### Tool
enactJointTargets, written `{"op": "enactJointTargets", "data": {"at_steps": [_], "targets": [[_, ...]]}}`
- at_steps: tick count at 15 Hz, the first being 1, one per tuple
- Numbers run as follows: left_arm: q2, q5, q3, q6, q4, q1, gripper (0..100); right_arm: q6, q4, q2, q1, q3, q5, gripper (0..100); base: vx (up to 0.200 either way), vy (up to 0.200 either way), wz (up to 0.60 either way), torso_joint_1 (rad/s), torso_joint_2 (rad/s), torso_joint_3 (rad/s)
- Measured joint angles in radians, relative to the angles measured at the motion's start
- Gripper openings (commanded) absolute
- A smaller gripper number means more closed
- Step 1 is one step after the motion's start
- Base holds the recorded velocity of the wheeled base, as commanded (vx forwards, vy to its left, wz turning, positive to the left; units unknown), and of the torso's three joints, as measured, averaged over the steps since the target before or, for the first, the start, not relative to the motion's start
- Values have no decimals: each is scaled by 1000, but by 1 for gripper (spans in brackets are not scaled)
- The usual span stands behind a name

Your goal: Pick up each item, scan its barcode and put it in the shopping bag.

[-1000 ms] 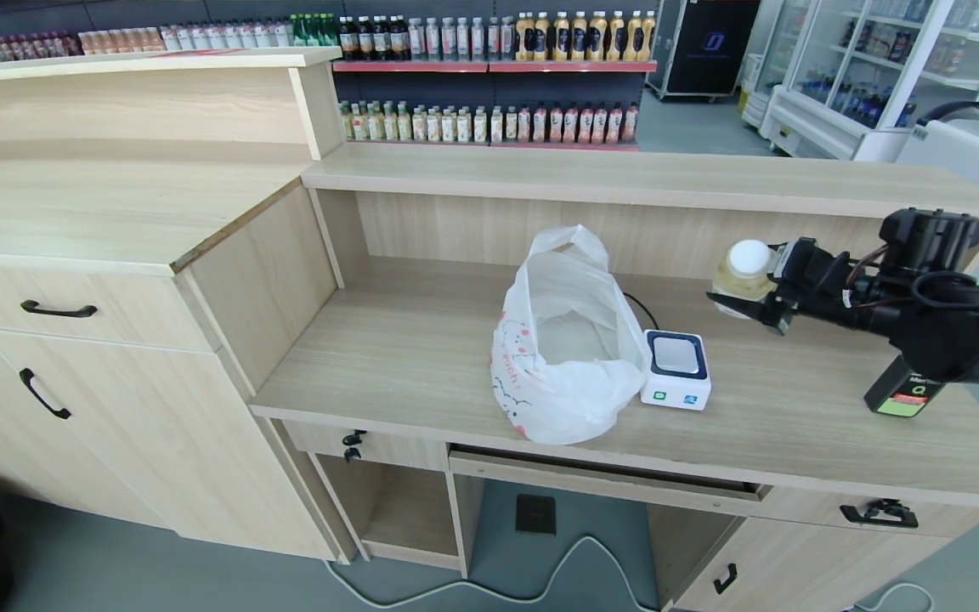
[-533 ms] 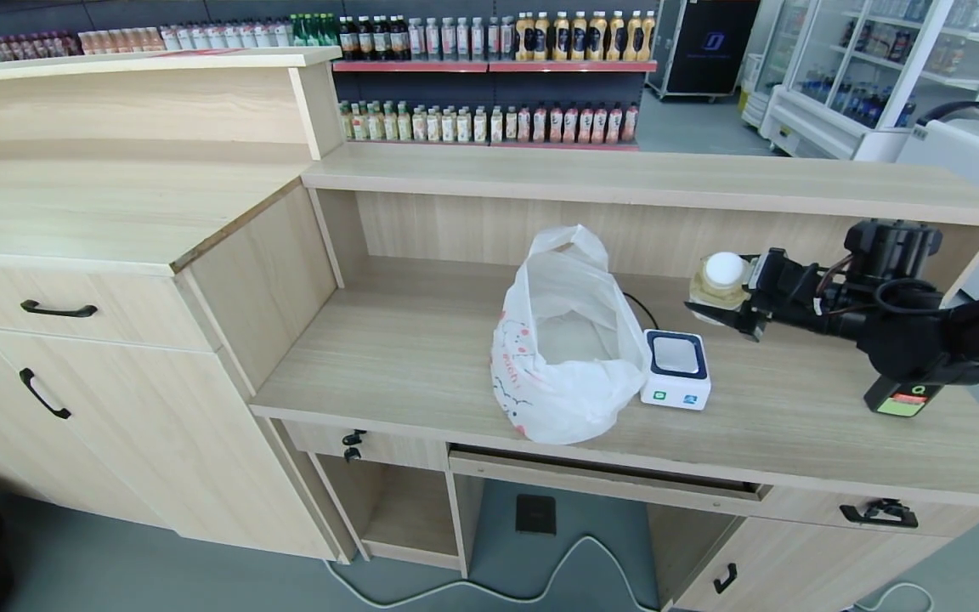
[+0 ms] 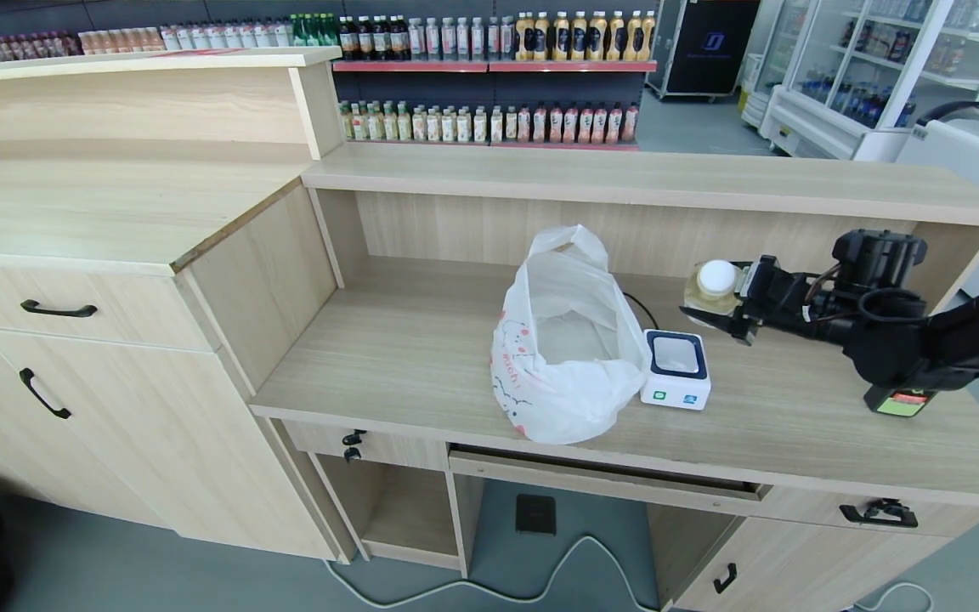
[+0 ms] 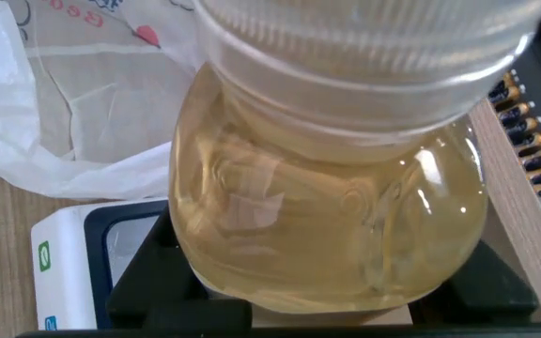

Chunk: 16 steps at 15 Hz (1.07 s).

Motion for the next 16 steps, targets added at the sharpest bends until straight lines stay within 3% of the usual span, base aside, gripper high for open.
{"op": "enactJointTargets", "data": {"at_steps": [16], "targets": [[0, 0, 0, 0, 0, 0, 100, 7, -21, 106, 38, -95, -3, 0, 0, 0, 0, 0, 0, 0]]}}
